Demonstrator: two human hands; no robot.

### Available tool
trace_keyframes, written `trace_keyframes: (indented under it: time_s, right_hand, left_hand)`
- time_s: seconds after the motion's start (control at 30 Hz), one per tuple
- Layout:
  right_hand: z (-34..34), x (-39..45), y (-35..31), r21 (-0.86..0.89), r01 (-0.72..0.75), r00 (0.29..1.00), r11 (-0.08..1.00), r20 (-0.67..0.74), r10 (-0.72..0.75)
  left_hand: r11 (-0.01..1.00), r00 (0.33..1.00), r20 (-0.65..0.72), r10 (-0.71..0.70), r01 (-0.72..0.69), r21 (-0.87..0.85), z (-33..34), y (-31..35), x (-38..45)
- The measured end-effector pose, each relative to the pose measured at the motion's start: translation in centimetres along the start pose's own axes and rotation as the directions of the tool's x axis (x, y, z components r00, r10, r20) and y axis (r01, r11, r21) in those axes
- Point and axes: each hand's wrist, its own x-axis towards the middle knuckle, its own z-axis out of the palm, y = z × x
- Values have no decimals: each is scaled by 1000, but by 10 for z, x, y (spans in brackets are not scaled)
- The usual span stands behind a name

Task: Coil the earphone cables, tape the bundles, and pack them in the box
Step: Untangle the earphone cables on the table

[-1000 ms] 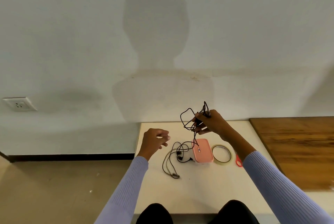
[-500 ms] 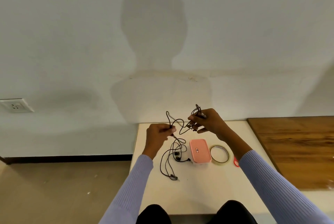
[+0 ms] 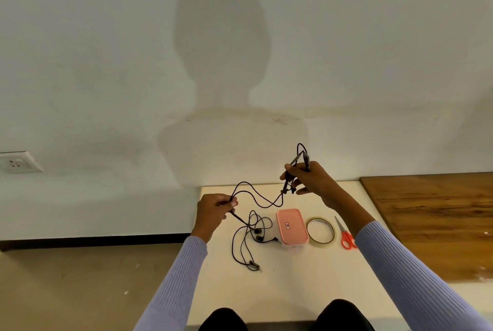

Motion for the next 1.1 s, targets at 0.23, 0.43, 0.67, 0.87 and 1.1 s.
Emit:
trace_keyframes:
  time_s: [0.23,0.43,0.67,0.87,1.1]
  right_hand:
    - [6,2,-6,-19,14,999,1000,51,-13]
    - [27,6,-9,-52,36,994,998,104,-31]
    - [38,1,-15,-65,48,979,997,200,-34]
    - [16,-2,-1,-73,-12,975,997,222,28]
    - [-5,-5,12,-153,4,999,988,34,1]
  left_hand:
    - [982,994,105,-22,2,189,4,7,0]
    - [984,955,250,156,-174,48,24,44,-11]
    - [973,974,7,227,-227,-39,38,49,-13]
    - [971,996,-35,87,-92,-219,8,39,-3]
    - [968,994,-91,59,-79,-239,-20,40,8]
